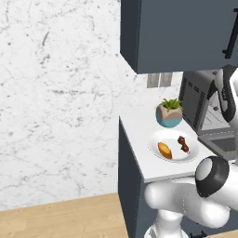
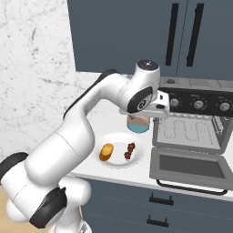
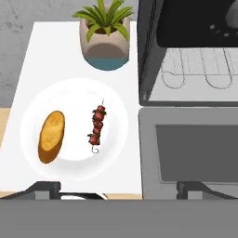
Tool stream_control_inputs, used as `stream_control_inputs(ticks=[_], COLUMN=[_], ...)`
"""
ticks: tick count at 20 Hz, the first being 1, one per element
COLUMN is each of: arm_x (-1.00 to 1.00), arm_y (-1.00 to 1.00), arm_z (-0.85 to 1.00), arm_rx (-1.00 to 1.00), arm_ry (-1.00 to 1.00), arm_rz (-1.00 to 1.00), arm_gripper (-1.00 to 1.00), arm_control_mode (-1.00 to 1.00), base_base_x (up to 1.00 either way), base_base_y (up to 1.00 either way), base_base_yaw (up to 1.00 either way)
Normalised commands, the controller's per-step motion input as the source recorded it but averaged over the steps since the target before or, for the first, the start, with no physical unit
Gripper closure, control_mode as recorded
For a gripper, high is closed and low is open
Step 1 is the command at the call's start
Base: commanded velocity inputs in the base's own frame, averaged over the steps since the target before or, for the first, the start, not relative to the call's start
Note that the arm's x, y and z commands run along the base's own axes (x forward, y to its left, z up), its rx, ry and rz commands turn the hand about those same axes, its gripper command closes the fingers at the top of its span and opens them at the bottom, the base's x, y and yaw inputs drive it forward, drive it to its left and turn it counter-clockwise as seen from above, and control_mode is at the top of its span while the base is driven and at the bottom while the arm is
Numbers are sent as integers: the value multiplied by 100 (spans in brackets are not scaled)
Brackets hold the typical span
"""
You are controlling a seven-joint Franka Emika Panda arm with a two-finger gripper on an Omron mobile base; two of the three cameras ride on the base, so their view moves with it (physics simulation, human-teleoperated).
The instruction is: Pick up the kebab skewer and baguette bread, and place them inside the toaster oven. Close the toaster oven door and start by setting the timer.
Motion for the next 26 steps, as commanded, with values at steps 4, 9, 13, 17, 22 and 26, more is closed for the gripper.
stream_control_inputs(ticks=[4,9,13,17,22,26], arm_x=[-5,-18,-28,-8,8,33], arm_y=[-100,-76,-42,-22,-4,0], arm_z=[-16,-33,-48,-6,0,1], arm_rx=[0,-4,-3,0,2,2], arm_ry=[-9,-19,-29,-19,-13,-9], arm_rz=[-9,-15,-23,-28,-9,0], arm_gripper=[-100,-100,-100,-100,-100,-100], arm_control_mode=[-100,-100,-100,-100,-100,-100], base_base_x=[0,0,0,0,0,0], base_base_y=[0,0,0,0,0,0], base_base_yaw=[0,0,0,0,0,0])
